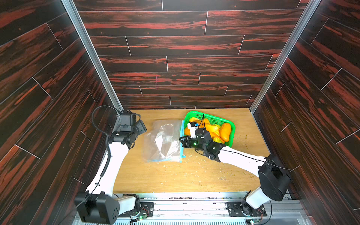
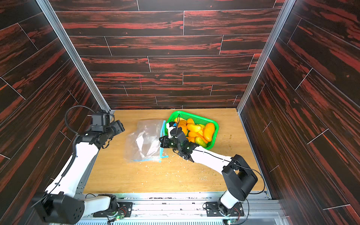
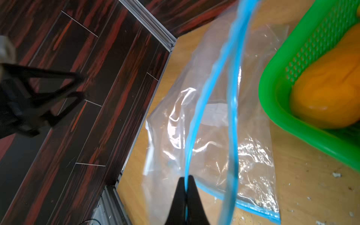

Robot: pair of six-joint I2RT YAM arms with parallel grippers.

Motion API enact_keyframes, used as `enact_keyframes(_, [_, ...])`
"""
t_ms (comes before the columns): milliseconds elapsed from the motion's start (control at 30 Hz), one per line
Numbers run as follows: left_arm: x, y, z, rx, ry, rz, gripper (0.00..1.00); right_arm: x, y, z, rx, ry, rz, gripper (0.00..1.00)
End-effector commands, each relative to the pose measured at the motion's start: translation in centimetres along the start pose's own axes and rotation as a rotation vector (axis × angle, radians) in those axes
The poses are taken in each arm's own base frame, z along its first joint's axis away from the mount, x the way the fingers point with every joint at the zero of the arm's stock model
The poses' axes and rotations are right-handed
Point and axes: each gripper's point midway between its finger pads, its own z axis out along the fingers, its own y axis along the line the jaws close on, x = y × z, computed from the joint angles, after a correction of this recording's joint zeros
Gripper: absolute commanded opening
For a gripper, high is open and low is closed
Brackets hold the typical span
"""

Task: Place the mango in a zip-top bag and seal the zipper
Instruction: Open the zipper of the food storage bag at the center of the board.

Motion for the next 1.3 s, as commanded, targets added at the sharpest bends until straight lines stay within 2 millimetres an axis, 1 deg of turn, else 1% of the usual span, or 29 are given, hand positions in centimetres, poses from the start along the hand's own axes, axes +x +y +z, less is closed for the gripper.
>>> enact_keyframes(0, [1.7, -4.8, -2.0, 0.274, 0.017, 0.025, 0.74, -0.8, 0.6, 0.1, 0.013, -0.001, -0.033, 0.00])
enact_keyframes(33, [2.4, -6.0, -2.6, 0.324, 0.012, 0.050, 0.74, -1.1, 0.8, 0.1, 0.010, -0.007, -0.033, 0.00])
enact_keyframes(100, [4.4, -7.8, -3.3, 0.374, 0.024, 0.115, 0.74, -1.6, 1.1, 0.2, 0.010, -0.018, -0.032, 0.00])
enact_keyframes(233, [9.1, -10.8, -3.4, 0.502, 0.113, 0.182, 0.73, -2.1, 1.6, 0.3, 0.002, -0.028, -0.020, 0.00])
enact_keyframes(267, [10.3, -11.4, -3.2, 0.522, 0.137, 0.202, 0.73, -2.2, 1.7, 0.4, -0.002, -0.029, -0.014, 0.00])
enact_keyframes(333, [12.2, -12.2, -2.8, 0.537, 0.167, 0.248, 0.73, -2.3, 1.9, 0.6, -0.009, -0.026, -0.003, 0.00])
enact_keyframes(433, [13.9, -13.2, -2.2, 0.532, 0.193, 0.314, 0.74, -2.3, 2.2, 0.8, -0.021, -0.018, 0.014, 0.00])
enact_keyframes(533, [14.9, -14.2, -1.9, 0.539, 0.203, 0.358, 0.75, -2.3, 2.1, 0.9, -0.014, -0.014, 0.038, 0.00])
enact_keyframes(567, [15.2, -14.5, -1.8, 0.540, 0.204, 0.376, 0.77, -2.2, 1.9, 1.0, -0.004, -0.011, 0.047, 0.00])
enact_keyframes(667, [15.9, -15.3, -1.5, 0.544, 0.205, 0.408, 0.78, -2.1, 1.5, 1.2, 0.016, -0.006, 0.078, 0.00])
enact_keyframes(733, [16.4, -15.5, -1.0, 0.533, 0.210, 0.430, 0.78, -2.0, 1.5, 1.3, 0.015, -0.001, 0.096, 0.00])
enact_keyframes(867, [17.1, -15.2, 0.1, 0.461, 0.203, 0.477, 0.77, -2.0, 1.4, 1.4, 0.021, 0.003, 0.119, 0.00])
enact_keyframes(967, [17.1, -14.8, 0.8, 0.407, 0.187, 0.500, 0.76, -1.9, 1.4, 1.3, 0.024, 0.007, 0.141, 0.00])
enact_keyframes(1100, [16.5, -14.1, 1.6, 0.323, 0.155, 0.510, 0.71, -1.7, 1.4, 1.2, 0.026, 0.012, 0.165, 0.00])
enact_keyframes(1200, [16.1, -14.1, 1.7, 0.296, 0.134, 0.506, 0.69, -1.5, 1.2, 1.3, 0.025, 0.014, 0.191, 0.00])
enact_keyframes(1267, [16.0, -14.2, 1.8, 0.293, 0.122, 0.500, 0.65, -1.4, 1.2, 1.5, 0.019, 0.019, 0.205, 0.00])
